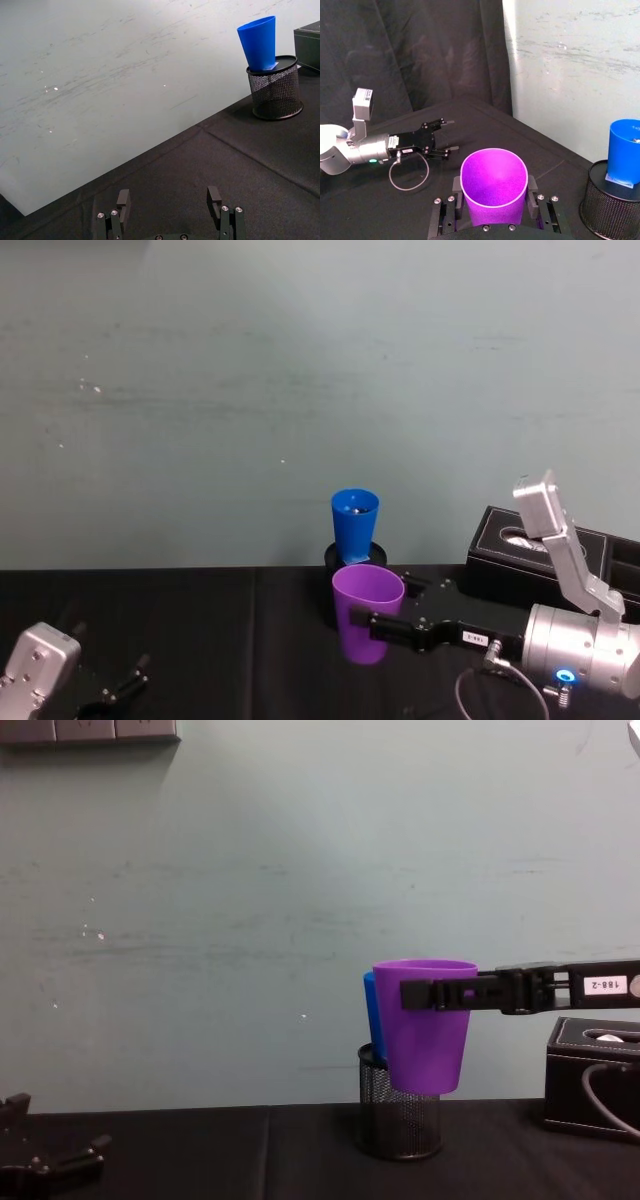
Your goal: Pick up one cup with a gripper and tap it against the other cup.
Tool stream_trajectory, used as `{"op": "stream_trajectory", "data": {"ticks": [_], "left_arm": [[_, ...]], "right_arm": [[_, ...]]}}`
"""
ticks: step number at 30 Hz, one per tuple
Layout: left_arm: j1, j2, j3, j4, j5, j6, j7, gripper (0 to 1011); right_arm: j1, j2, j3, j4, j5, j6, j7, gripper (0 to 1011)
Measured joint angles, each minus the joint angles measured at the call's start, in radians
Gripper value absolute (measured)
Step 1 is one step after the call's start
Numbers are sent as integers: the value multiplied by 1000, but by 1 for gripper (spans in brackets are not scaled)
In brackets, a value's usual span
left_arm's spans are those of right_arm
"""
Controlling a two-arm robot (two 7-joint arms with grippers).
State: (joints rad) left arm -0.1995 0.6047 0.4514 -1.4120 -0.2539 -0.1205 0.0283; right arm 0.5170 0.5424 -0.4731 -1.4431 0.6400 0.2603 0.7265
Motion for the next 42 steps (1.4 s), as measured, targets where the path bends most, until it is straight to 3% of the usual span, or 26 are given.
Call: {"op": "stream_trajectory", "data": {"ticks": [42], "left_arm": [[0, 0, 0, 0, 0, 0, 0, 1005]], "right_arm": [[3, -6, 4, 6, -1, -1, 3, 728]]}}
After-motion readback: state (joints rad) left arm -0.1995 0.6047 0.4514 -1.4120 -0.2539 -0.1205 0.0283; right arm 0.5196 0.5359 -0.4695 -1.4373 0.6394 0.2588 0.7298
